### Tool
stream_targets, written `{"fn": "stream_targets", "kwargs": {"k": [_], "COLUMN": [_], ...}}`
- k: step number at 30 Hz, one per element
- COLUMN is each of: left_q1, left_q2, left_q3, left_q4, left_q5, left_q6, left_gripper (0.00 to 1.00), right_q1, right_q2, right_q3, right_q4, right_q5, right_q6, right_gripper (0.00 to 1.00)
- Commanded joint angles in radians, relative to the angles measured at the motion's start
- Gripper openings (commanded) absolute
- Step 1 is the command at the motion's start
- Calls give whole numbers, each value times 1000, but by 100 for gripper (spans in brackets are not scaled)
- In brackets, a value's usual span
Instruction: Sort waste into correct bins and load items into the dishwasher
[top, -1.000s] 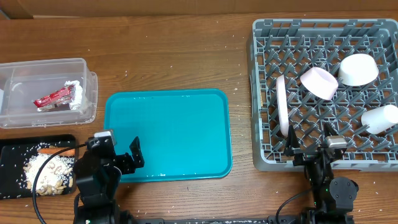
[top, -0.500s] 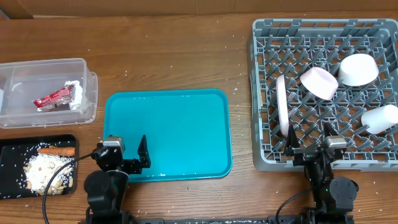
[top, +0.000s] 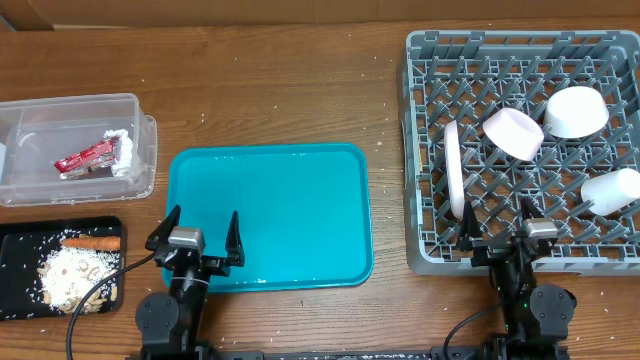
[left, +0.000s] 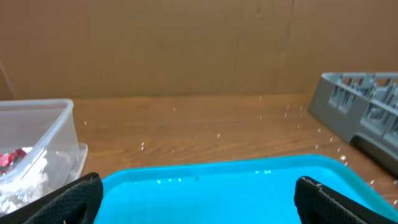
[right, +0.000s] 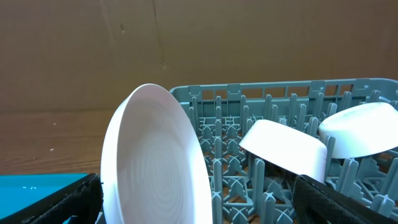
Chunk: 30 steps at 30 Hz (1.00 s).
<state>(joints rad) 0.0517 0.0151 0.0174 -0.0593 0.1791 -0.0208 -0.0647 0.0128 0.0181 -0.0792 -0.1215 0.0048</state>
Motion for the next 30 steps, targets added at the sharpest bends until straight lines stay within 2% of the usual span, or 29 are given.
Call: {"fn": "stream_targets", "kwargs": {"k": [1, 10, 14, 17, 30], "left_q1": [-7, -7, -7, -6, -6], "left_q2": [-12, -12, -12, -12, -11], "left_q3": [-13, -13, -13, -13, -13], "left_q4": [-3, 3, 39, -17, -17], "left_q5": [-30, -29, -127, -171, -161], "left_q6": [96, 107, 115, 115, 111], "left_gripper": [100, 100, 100, 100, 100], "right_q1": [4, 4, 4, 4, 4], "right_q2": [-10, -10, -10, -10, -10], "right_q3": [-10, -10, -10, -10, -10], "right_q4": [4, 4, 4, 4, 4], "right_q5": [16, 16, 16, 16, 16], "right_q6": [7, 7, 7, 7, 7], "right_gripper": [100, 100, 100, 100, 100]}}
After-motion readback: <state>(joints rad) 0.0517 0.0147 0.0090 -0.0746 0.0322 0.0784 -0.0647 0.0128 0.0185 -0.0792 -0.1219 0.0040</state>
